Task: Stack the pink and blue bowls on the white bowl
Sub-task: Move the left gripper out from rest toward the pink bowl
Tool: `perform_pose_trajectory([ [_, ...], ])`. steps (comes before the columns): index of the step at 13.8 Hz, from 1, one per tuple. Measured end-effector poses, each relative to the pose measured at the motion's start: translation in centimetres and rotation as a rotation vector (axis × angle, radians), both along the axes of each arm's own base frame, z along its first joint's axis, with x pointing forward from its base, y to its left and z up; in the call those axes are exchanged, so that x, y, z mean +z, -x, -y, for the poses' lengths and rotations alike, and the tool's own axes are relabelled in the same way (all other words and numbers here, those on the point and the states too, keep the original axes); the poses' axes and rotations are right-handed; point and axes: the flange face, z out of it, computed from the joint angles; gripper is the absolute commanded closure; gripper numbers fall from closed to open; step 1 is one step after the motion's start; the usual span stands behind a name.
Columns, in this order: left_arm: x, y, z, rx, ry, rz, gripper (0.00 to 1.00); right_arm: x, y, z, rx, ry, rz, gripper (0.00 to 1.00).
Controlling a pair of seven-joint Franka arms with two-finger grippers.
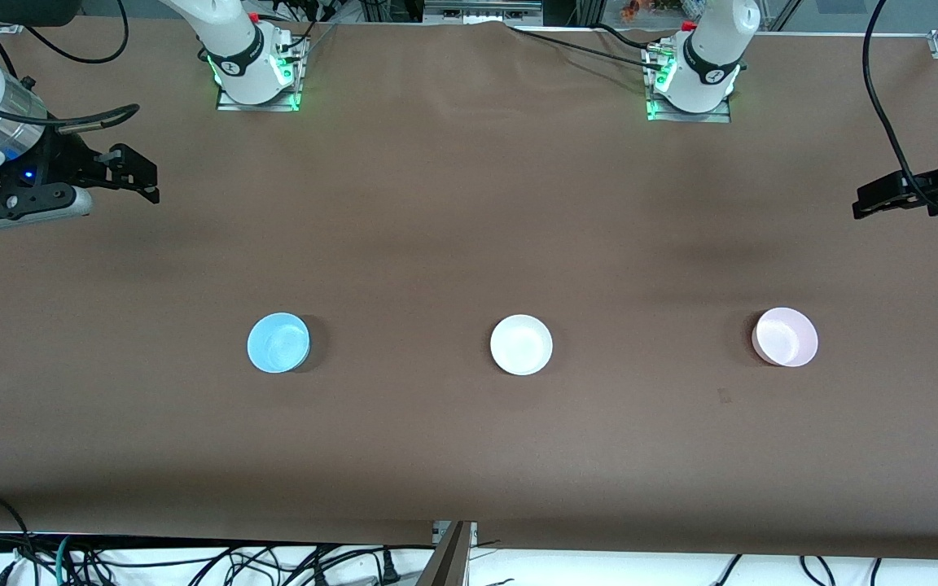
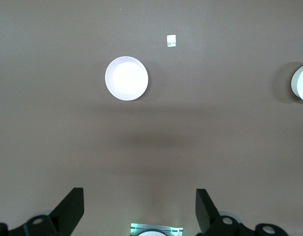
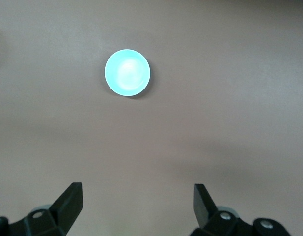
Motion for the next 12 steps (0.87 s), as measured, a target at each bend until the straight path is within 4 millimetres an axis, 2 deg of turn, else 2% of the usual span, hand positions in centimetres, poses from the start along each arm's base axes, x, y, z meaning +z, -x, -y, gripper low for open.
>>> perform_pose_trajectory([
  [8, -0.4, -0.2, -0.1, 0.002, 0.000, -0.005, 0.00, -0.3, -0.5, 0.7, -0.008, 0.020, 0.015, 0.00],
  [10, -1.4, -1.0, -1.2, 0.019, -0.001, 0.007, 0.00, -0.3, -0.7, 0.8, -0.005, 0.036, 0.026, 0.00],
  [12, -4.2, -2.1, -3.8, 0.042, 0.010, 0.003, 0.00, -0.3, -0.7, 0.8, -0.005, 0.038, 0.027, 0.00],
])
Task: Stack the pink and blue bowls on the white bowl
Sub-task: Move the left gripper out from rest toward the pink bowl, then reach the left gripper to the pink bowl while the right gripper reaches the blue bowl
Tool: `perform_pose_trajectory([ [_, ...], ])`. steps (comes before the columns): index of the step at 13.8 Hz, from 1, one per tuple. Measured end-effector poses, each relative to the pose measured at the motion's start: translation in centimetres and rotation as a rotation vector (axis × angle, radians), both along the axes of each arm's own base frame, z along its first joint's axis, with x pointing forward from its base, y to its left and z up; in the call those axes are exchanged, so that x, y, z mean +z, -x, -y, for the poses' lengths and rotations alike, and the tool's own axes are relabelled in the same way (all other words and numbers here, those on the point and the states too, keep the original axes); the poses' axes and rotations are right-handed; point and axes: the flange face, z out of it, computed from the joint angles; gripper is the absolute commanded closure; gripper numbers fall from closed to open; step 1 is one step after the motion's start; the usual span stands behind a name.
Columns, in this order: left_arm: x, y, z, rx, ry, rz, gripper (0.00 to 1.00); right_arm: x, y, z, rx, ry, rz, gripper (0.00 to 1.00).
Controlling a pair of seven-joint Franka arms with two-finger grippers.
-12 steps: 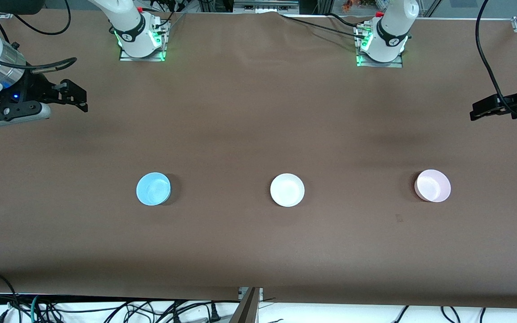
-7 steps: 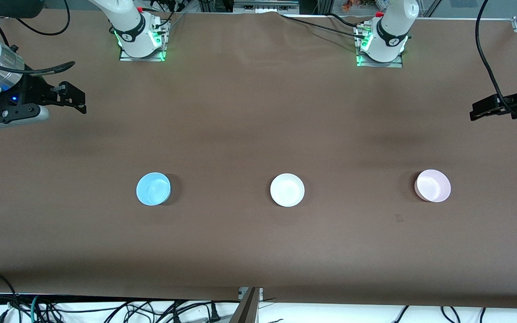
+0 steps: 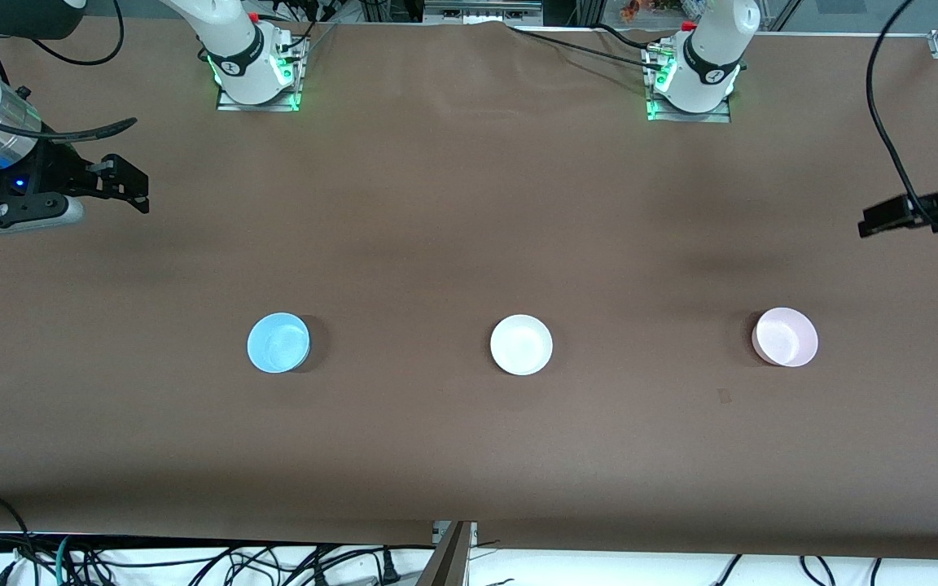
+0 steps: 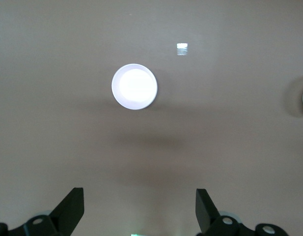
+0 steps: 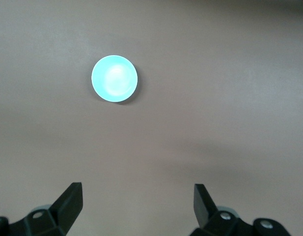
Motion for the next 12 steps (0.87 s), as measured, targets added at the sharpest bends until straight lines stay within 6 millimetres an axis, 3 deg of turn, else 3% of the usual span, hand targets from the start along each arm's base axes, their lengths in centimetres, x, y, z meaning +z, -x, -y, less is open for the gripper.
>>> perform_pose_trajectory([
  [4, -9.4, -2.6, -5.5, -0.058, 0.043, -0.024, 0.00, -0.9, -0.4, 0.0, -0.001, 0.003, -0.014, 0.00],
  [6, -14.2, -3.6, -7.1, -0.084, 0.049, -0.007, 0.00, -1.6, -0.8, -0.1, -0.002, 0.006, -0.020, 0.00],
  [12, -26.1, -4.4, -12.3, -0.102, 0.166, 0.105, 0.00, -2.8, -1.9, -0.1, -0.002, 0.007, -0.002, 0.00],
])
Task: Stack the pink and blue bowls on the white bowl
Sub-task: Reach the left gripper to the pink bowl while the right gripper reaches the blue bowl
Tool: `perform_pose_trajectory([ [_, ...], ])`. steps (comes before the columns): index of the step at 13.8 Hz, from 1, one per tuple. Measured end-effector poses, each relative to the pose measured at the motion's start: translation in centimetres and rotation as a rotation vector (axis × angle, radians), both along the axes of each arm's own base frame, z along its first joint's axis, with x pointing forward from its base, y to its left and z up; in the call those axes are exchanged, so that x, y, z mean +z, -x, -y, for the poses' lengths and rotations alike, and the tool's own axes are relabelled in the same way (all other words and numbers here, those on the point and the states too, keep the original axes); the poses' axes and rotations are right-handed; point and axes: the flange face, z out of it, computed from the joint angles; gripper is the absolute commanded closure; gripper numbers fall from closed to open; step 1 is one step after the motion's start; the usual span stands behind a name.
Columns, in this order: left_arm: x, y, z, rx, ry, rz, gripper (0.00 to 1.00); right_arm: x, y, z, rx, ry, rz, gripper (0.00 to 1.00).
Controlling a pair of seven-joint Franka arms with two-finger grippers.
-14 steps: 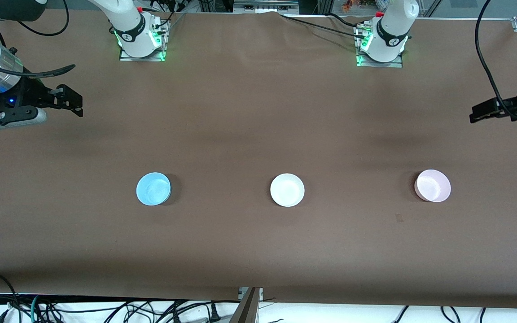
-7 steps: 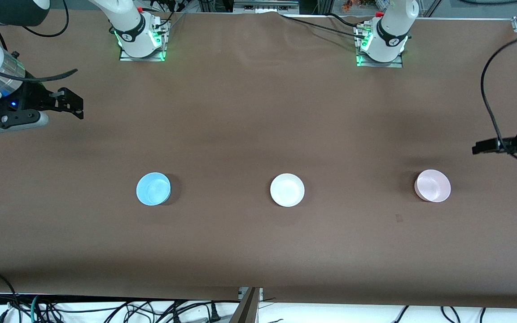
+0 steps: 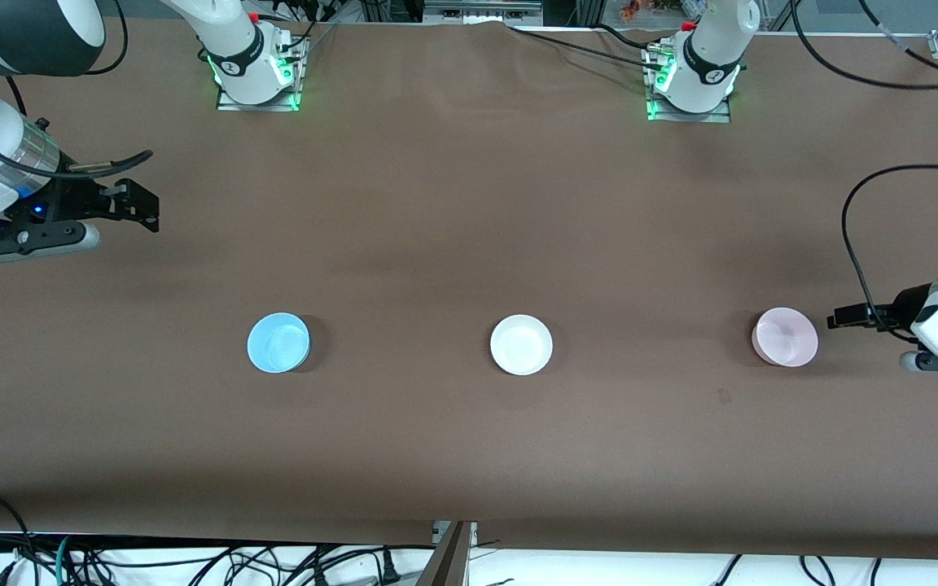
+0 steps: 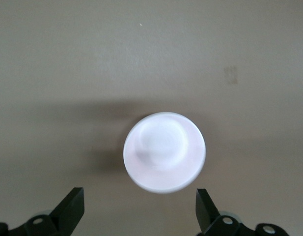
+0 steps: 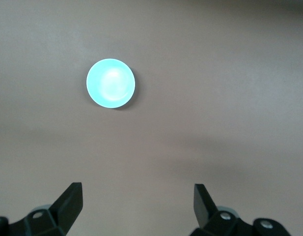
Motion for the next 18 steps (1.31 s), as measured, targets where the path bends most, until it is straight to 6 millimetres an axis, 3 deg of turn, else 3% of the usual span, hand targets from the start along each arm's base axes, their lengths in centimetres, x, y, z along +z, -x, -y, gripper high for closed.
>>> perform_pose_trajectory([
  [3, -4.6, -0.4, -1.3, 0.019, 0.038, 0.042, 0.00, -0.3, -0.3, 0.0, 0.000, 0.000, 0.006, 0.00],
  [7, -8.7, -0.6, -1.3, 0.050, 0.055, 0.047, 0.04, -1.1, -0.7, 0.3, -0.018, -0.032, -0.005, 0.00],
  [12, -10.3, 0.4, -1.8, 0.065, 0.057, 0.014, 0.31, -4.6, -2.3, 1.8, -0.067, -0.073, -0.052, 0.00],
  [18, -10.6, 1.3, -2.3, 0.114, 0.063, -0.032, 0.68, -5.5, -2.5, 0.3, -0.038, -0.058, -0.064, 0.00],
])
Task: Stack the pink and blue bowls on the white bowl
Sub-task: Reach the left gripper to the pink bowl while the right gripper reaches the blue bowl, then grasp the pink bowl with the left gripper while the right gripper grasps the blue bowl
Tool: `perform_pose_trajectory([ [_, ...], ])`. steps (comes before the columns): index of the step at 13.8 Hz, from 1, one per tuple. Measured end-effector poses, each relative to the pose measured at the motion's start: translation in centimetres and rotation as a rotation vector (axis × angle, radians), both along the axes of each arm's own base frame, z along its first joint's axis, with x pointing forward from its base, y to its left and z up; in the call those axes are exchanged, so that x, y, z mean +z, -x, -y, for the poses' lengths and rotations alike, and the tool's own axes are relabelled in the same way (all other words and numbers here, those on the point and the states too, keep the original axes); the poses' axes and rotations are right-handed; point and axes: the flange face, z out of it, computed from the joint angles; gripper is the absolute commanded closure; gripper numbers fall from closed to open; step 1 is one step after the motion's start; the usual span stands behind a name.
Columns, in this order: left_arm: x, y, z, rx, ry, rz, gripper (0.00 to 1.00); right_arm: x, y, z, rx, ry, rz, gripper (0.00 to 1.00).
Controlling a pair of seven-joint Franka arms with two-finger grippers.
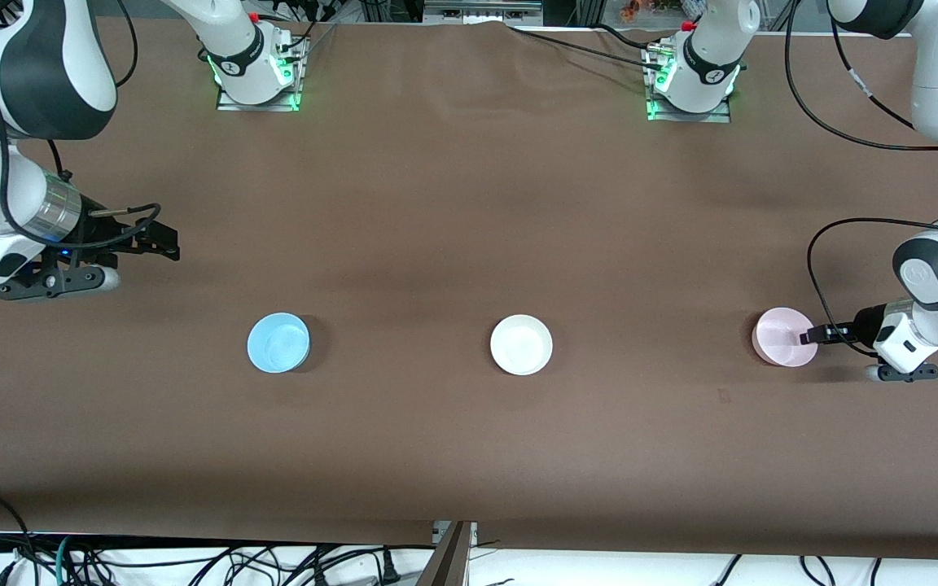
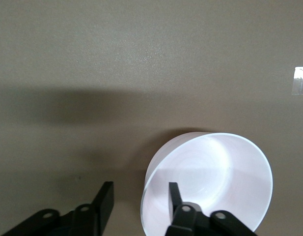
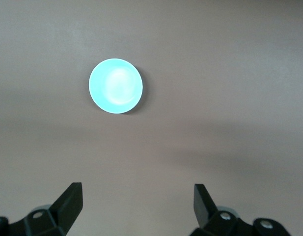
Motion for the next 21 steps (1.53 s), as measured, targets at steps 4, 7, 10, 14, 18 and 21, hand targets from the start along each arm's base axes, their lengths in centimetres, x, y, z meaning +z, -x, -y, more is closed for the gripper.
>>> perform_pose_trajectory([
  [4, 0.3, 0.1, 0.3, 0.001, 0.008, -0.013, 1.00, -1.4, -0.3, -0.3, 0.008, 0.011, -0.023, 0.01],
  [7, 0.4, 0.2, 0.6, -0.004, 0.019, -0.030, 1.00, -2.2, -0.5, -0.3, 0.011, 0.013, -0.036, 0.01],
  [10, 2.2, -0.6, 1.7, -0.032, 0.043, -0.046, 1.00, -6.8, -2.2, -0.7, 0.019, 0.023, -0.050, 0.01],
  [14, 8.7, -4.5, 9.7, -0.111, 0.072, -0.021, 1.00, -17.8, -6.0, -3.8, 0.060, 0.035, 0.034, 0.05],
  [18, 11.0, -6.0, 22.4, -0.164, 0.132, -0.019, 1.00, -26.3, -7.3, -5.1, 0.074, 0.037, 0.091, 0.15],
  [21, 11.6, -5.9, 32.6, -0.123, 0.163, -0.005, 1.00, -28.1, -7.4, -5.1, 0.058, 0.024, 0.091, 0.42],
])
